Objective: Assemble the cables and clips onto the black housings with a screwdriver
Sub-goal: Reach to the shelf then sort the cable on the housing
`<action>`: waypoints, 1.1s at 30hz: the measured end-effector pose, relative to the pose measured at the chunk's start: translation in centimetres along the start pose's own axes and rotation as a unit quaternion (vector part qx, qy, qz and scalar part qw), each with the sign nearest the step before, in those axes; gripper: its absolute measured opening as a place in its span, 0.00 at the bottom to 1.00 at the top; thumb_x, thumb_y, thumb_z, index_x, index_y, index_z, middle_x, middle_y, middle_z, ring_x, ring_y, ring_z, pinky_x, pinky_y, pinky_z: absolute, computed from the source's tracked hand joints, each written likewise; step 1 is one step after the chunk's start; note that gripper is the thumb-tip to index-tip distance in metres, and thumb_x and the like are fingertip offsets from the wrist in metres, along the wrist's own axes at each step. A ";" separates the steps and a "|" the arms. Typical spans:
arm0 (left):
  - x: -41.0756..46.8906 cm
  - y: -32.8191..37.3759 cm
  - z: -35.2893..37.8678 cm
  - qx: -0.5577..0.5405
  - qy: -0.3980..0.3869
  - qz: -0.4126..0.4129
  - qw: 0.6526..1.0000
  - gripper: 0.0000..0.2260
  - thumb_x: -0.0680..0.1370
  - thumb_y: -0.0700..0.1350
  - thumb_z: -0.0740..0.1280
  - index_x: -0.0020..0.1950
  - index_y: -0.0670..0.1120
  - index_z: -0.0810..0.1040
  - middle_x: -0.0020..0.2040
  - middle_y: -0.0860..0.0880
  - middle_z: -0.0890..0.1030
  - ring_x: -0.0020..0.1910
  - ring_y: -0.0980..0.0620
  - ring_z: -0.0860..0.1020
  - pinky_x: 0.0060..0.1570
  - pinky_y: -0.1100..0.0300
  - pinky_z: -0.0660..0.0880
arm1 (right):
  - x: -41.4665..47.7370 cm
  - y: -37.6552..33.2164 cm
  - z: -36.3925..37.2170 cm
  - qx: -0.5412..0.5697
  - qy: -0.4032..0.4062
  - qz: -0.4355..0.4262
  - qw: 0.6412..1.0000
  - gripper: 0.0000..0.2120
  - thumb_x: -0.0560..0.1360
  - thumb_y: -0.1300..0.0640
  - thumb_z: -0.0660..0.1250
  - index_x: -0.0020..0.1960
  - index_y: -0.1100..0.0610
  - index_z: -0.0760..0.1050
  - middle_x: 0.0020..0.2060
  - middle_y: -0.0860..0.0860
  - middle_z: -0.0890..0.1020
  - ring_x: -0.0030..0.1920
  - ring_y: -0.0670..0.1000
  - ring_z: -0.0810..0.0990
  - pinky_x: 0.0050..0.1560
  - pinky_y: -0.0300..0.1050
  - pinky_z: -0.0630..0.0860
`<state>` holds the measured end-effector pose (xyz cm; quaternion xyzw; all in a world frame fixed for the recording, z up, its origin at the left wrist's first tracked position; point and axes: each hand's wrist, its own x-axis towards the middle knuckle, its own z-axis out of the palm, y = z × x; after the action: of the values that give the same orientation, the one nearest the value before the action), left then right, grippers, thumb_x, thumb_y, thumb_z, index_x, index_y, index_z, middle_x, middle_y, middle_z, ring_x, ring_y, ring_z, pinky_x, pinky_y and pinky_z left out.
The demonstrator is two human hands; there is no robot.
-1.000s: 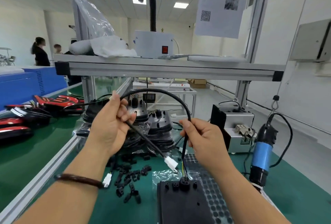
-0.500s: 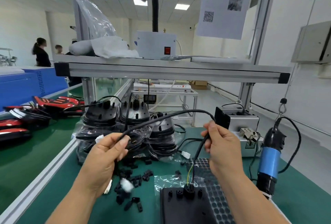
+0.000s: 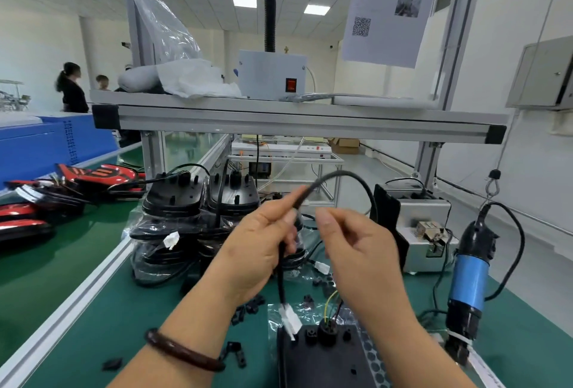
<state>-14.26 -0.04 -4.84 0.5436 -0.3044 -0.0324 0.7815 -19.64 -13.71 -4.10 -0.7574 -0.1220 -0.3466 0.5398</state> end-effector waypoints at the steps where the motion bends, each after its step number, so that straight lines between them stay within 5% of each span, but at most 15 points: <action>1: 0.0 0.0 0.4 0.012 -0.024 -0.002 1.000 0.17 0.74 0.44 0.64 0.61 0.57 0.80 0.37 0.52 0.73 0.33 0.59 0.70 0.35 0.66 0.72 | 0.3 -0.7 0.2 0.063 -0.057 0.031 0.996 0.08 0.76 0.50 0.66 0.43 0.50 0.81 0.28 0.43 0.79 0.28 0.39 0.75 0.32 0.31 0.71; 6: -0.8 -0.1 0.8 0.003 0.001 0.012 1.000 0.25 0.71 0.46 0.71 0.66 0.55 0.67 0.40 0.49 0.76 0.32 0.56 0.73 0.32 0.63 0.73 | 1.8 -2.0 0.3 0.190 -0.110 0.133 0.966 0.11 0.77 0.58 0.66 0.37 0.61 0.75 0.22 0.46 0.73 0.21 0.42 0.68 0.22 0.32 0.65; 9: -2.3 0.0 -0.1 0.073 -0.019 -0.027 0.997 0.24 0.70 0.50 0.71 0.65 0.54 0.69 0.37 0.50 0.78 0.31 0.55 0.74 0.34 0.63 0.74 | 2.5 -2.4 -0.1 0.221 -0.076 0.154 0.960 0.10 0.79 0.58 0.64 0.40 0.61 0.75 0.25 0.50 0.75 0.22 0.44 0.68 0.23 0.33 0.66; 13: -5.6 -0.9 -0.6 0.177 -0.007 -0.066 0.982 0.12 0.73 0.56 0.64 0.55 0.58 0.80 0.31 0.55 0.72 0.27 0.56 0.69 0.34 0.60 0.72 | 4.6 -3.7 -1.5 0.335 -0.002 0.155 0.929 0.11 0.80 0.60 0.61 0.40 0.59 0.74 0.24 0.50 0.76 0.21 0.44 0.67 0.19 0.33 0.61; 19: -7.7 3.0 -2.4 0.245 0.039 0.034 0.968 0.19 0.71 0.68 0.62 0.40 0.52 0.76 0.28 0.54 0.68 0.24 0.55 0.67 0.25 0.61 0.68 | 5.4 -4.1 -1.6 0.400 0.016 0.202 0.894 0.10 0.80 0.62 0.60 0.41 0.60 0.73 0.23 0.49 0.74 0.21 0.42 0.66 0.19 0.33 0.60; 25: -8.9 4.5 -4.0 0.056 0.022 0.088 0.994 0.19 0.72 0.59 0.72 0.36 0.46 0.71 0.28 0.54 0.65 0.25 0.57 0.62 0.24 0.67 0.67 | 5.9 -4.8 -1.0 0.477 0.002 0.278 0.834 0.11 0.80 0.62 0.60 0.39 0.59 0.73 0.22 0.49 0.72 0.19 0.41 0.66 0.18 0.31 0.60; 27: -8.8 4.4 -4.5 -0.109 -0.059 0.109 0.986 0.14 0.80 0.48 0.65 0.41 0.39 0.70 0.31 0.50 0.66 0.28 0.54 0.64 0.27 0.63 0.70 | 5.8 -4.7 -0.6 0.488 0.000 0.308 0.816 0.11 0.80 0.62 0.60 0.40 0.60 0.72 0.22 0.49 0.72 0.19 0.41 0.66 0.17 0.30 0.60; 29: -8.7 5.3 -4.1 -0.294 -0.129 0.107 0.941 0.10 0.84 0.37 0.51 0.47 0.33 0.66 0.36 0.44 0.64 0.34 0.49 0.63 0.34 0.53 0.68 | 5.6 -4.4 -0.5 0.498 -0.002 0.327 0.803 0.10 0.80 0.62 0.59 0.40 0.60 0.72 0.22 0.49 0.72 0.19 0.41 0.66 0.17 0.30 0.60; 33: -8.2 5.9 -4.3 -0.331 -0.114 0.103 0.931 0.12 0.84 0.39 0.49 0.49 0.33 0.67 0.36 0.43 0.63 0.35 0.47 0.62 0.36 0.53 0.65 | 5.4 -3.6 -0.7 0.509 -0.011 0.329 0.795 0.10 0.80 0.62 0.60 0.41 0.61 0.73 0.23 0.50 0.73 0.19 0.41 0.68 0.17 0.30 0.62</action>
<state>-20.38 9.10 -4.35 0.2122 -0.4179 -0.1129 0.8761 -17.95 -13.94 2.22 -0.3715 -0.0308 -0.0277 0.9275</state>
